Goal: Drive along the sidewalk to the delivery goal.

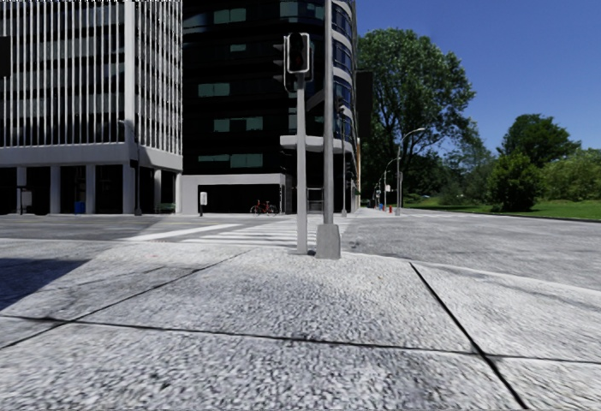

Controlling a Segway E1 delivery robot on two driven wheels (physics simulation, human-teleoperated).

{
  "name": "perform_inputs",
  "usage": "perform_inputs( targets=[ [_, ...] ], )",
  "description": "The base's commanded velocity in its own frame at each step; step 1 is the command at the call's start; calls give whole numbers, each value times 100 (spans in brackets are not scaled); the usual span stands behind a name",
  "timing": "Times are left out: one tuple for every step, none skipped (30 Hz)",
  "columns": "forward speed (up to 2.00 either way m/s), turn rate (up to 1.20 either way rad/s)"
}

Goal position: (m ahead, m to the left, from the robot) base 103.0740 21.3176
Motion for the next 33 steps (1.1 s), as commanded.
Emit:
perform_inputs(
  targets=[
    [195, 91],
    [195, 91],
    [195, 91],
    [195, 78],
    [195, 8],
    [195, 3],
    [195, 1],
    [195, 0],
    [195, 0],
    [195, 0],
    [195, 0],
    [195, 0],
    [195, 0],
    [195, 0],
    [195, 0],
    [195, 0],
    [195, 0],
    [195, 0],
    [195, 0],
    [195, 0],
    [195, 0],
    [195, 0],
    [195, 15],
    [195, 15],
    [195, 45],
    [195, 67],
    [195, 85],
    [195, 93],
    [195, 94],
    [195, 90],
    [195, 43],
    [195, 27],
    [195, 23]
  ],
)
